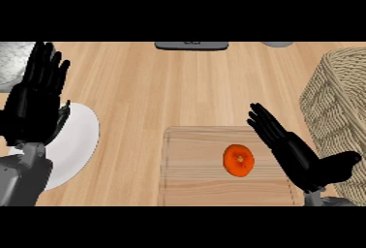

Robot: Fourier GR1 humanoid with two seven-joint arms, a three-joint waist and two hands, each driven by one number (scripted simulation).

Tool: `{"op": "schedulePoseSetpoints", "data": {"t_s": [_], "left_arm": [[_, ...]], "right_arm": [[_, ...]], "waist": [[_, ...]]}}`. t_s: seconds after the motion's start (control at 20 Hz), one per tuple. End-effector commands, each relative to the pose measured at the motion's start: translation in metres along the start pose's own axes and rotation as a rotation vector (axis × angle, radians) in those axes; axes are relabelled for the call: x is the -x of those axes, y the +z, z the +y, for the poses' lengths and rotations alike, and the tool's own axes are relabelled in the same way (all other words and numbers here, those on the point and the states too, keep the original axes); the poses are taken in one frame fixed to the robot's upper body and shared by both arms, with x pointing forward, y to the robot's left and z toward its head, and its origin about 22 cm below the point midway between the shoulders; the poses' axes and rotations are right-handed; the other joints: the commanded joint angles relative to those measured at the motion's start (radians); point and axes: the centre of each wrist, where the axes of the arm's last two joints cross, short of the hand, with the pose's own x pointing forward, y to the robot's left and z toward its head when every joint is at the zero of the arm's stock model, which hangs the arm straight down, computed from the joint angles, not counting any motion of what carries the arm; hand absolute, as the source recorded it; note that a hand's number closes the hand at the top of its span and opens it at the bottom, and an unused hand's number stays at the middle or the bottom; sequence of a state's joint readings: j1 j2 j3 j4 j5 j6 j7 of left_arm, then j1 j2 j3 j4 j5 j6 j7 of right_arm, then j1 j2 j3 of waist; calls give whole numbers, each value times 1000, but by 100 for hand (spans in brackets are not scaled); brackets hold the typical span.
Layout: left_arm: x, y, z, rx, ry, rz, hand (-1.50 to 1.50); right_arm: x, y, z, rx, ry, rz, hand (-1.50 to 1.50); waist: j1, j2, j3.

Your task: Pick the squash from the cutting board and place it in the basket

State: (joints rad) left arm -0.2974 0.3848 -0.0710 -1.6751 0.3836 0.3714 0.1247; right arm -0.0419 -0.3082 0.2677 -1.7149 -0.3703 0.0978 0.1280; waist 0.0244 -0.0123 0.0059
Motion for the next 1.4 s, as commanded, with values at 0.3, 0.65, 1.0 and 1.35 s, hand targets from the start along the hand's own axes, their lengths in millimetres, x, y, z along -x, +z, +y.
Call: {"op": "schedulePoseSetpoints", "data": {"t_s": [0.3,0.65,1.0,1.35], "left_arm": [[50,11,35,62,-231,305,0],[75,22,45,79,-256,372,0],[73,18,67,46,-254,381,0],[67,12,74,50,-270,392,0]], "right_arm": [[-123,-43,-36,-298,444,-501,150],[-57,-59,88,-293,509,-700,-150],[-108,-53,122,-213,669,-379,-150],[-173,-67,76,26,1239,-114,-150]], "waist": [[18,21,-9],[-12,12,-7],[-34,4,-9],[-44,-5,-12]]}}
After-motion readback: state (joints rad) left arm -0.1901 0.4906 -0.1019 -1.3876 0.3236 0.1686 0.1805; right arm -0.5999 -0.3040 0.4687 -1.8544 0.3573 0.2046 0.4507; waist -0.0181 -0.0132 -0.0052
